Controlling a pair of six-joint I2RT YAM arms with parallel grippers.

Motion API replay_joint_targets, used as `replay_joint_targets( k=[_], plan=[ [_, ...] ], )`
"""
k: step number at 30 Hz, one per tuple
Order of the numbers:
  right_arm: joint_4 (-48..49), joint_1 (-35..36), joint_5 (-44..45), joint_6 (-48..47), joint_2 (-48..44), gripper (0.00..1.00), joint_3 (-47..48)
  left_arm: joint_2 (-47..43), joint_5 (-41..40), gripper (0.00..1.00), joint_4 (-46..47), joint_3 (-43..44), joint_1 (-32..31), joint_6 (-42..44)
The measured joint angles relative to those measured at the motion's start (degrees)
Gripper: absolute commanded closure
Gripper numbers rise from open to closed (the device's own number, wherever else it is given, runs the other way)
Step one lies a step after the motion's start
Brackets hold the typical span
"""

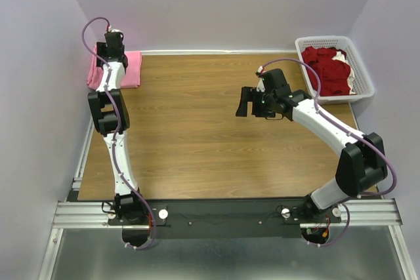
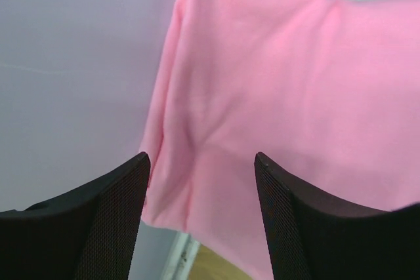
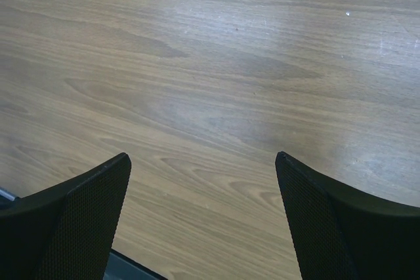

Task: Fold and stack the t-shirts
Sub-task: Neatly place the folded tshirt to the corner

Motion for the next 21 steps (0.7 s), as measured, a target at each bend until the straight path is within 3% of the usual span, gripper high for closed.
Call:
replay_joint_targets(
  k=[2, 4, 5, 12, 21],
  plan=[
    [-0.07, 0.0, 0.04, 0.0, -1.2, 0.03, -0.42, -3.48, 4.94, 0.43, 1.77, -3.28, -0.79, -2.03],
    [-0.22, 0.0, 0.07, 0.0, -3.02, 0.03, -1.01, -6.58, 9.46, 0.61, 3.63, -6.14, -1.68, -3.85],
    [-0.28, 0.0, 0.15, 0.0, -3.89, 0.03, -1.31, -7.48, 11.63, 0.64, 4.9, -7.15, -2.01, -4.66],
    [-0.35, 0.0, 1.09, -0.02, -7.8, 0.03, -2.91, -6.91, 20.2, 0.66, 5.29, -6.93, -3.26, -7.89],
    [-0.55, 0.0, 1.11, 0.0, -7.82, 0.03, -3.45, -4.0, 27.26, 0.64, -0.96, -2.78, -2.84, -11.78]
  ],
)
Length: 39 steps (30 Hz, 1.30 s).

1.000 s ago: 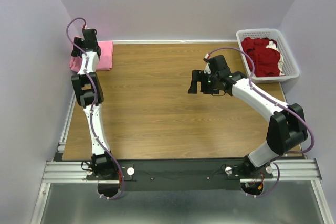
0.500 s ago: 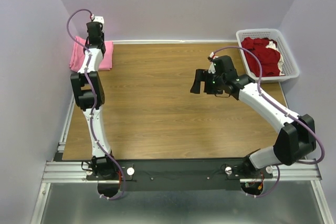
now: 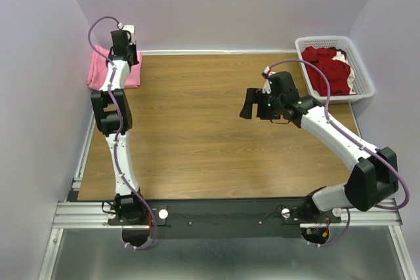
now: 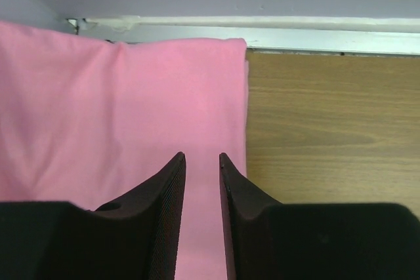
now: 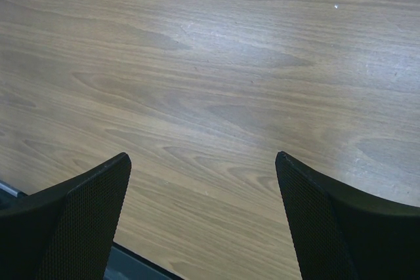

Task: Fold and stack the t-shirts
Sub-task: Neatly place the folded tshirt to the corner

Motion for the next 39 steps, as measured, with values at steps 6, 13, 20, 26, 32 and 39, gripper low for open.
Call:
replay_joint_targets(
  k=[6, 13, 20, 26, 32, 39],
  plan=[
    [-0.17, 0.0, 0.2, 0.0, -0.92, 0.03, -1.77, 0.94, 2.34, 0.56, -2.12, 0.09, -0.02, -2.6],
    [-0.2, 0.0, 0.66, 0.0, -1.95, 0.03, -2.67, 2.75, 4.68, 0.56, -5.99, 0.46, 0.24, -5.55],
    [-0.15, 0.0, 1.42, -0.07, -4.13, 0.03, -4.72, 3.37, 6.58, 0.59, -7.93, 0.04, 0.5, -7.87],
    [-0.15, 0.0, 1.9, -0.35, -5.64, 0.03, -5.73, 3.34, 9.25, 0.6, -7.65, -1.57, 0.61, -9.18],
    [-0.17, 0.0, 2.36, -0.44, -7.26, 0.03, -6.54, 3.08, 11.87, 0.62, -6.86, -2.51, 0.83, -10.19],
    [-0.15, 0.0, 2.75, -0.42, -8.72, 0.03, -6.6, 3.04, 14.43, 0.64, -7.15, -2.78, 0.98, -10.95]
  ],
)
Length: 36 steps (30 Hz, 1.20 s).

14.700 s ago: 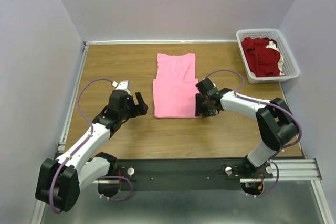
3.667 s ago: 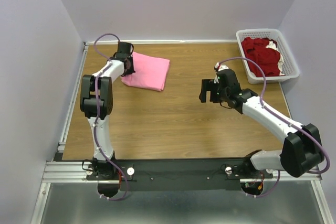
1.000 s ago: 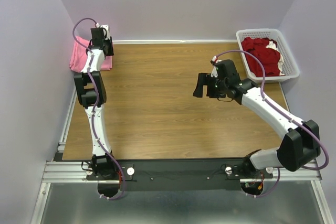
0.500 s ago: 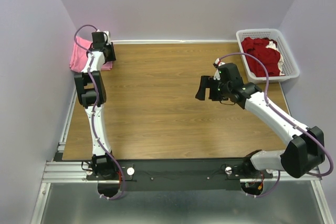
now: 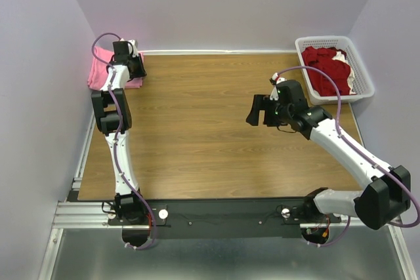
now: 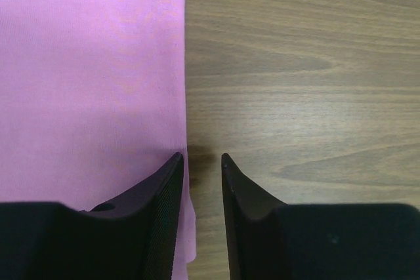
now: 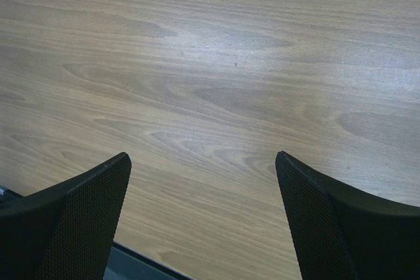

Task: Fold and stack the t-shirts
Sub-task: Neatly place the folded tshirt to the corner, then reset both grippers

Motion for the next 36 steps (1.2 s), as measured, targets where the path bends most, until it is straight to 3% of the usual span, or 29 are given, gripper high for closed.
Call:
replay_joint_targets(
  k=[14, 23, 26, 32, 36],
  plan=[
    [0.02, 0.0, 0.07, 0.04, -0.96, 0.03, -0.7, -1.92, 2.56, 0.63, 0.35, -3.32, -0.28, -0.15],
    [0.02, 0.0, 0.74, 0.02, -1.9, 0.03, -0.72, -3.3, 3.56, 0.32, -1.55, -3.78, -0.96, 0.46],
    [0.02, 0.0, 1.66, 0.11, -2.25, 0.03, -0.7, -5.53, 3.65, 0.26, -4.07, -4.52, -1.73, 0.46],
    [-0.04, 0.0, 7.13, 0.44, -5.66, 0.01, -0.61, -17.88, 2.97, 0.25, -6.95, -8.66, -5.18, -0.17],
    [-0.04, 0.0, 12.72, 0.44, -10.49, 0.0, -0.5, -33.99, 0.81, 0.25, -5.62, -15.67, -11.39, -1.6]
  ],
)
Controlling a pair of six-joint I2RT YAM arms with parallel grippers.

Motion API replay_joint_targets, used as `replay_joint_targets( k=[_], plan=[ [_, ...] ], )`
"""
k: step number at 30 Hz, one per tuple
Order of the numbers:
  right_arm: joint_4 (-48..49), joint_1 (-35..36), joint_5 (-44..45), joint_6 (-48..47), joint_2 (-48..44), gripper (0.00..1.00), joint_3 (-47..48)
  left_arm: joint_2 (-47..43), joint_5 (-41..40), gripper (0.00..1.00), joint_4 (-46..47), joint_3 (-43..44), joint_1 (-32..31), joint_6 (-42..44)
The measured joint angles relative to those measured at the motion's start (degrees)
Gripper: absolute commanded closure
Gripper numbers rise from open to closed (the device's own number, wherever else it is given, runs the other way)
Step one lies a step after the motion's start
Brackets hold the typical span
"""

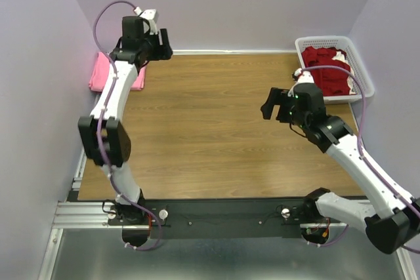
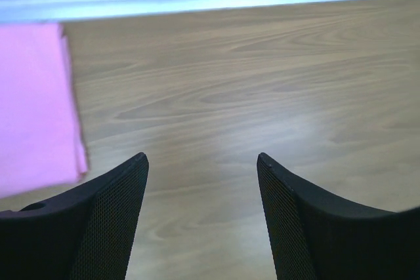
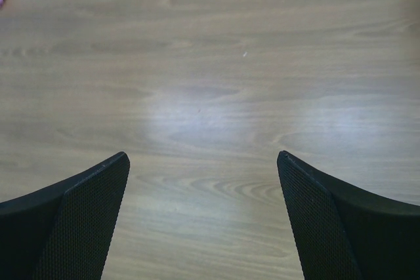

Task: Fold and stack the t-shirts
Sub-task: Reset both grippers

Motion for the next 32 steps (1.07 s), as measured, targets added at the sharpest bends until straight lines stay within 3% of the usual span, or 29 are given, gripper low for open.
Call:
replay_joint_targets(
  k=[6, 12, 19, 23, 32],
  plan=[
    [-0.02, 0.0, 9.97, -0.7, -8.52, 0.0, 0.9, -26.84, -4.96, 0.21, 6.21, -16.7, -10.47, -4.57],
    [0.04, 0.0, 19.58, -3.93, -17.79, 0.0, 0.92, -49.09, -15.17, 0.1, 7.21, -35.12, -10.16, -8.17],
    [0.24, 0.0, 27.61, -5.14, -24.68, 0.0, -3.48, -77.55, -28.41, 0.07, 10.29, -50.88, -10.14, -9.46],
    [0.22, 0.0, 29.24, -5.16, -25.62, 0.0, -6.29, -87.56, -31.78, 0.07, 14.16, -57.96, -10.14, -9.42],
    [1.6, 0.0, 32.3, -6.34, -32.48, 0.0, -9.81, -101.02, -34.62, 0.06, 20.87, -74.97, -10.14, -9.14]
  ],
)
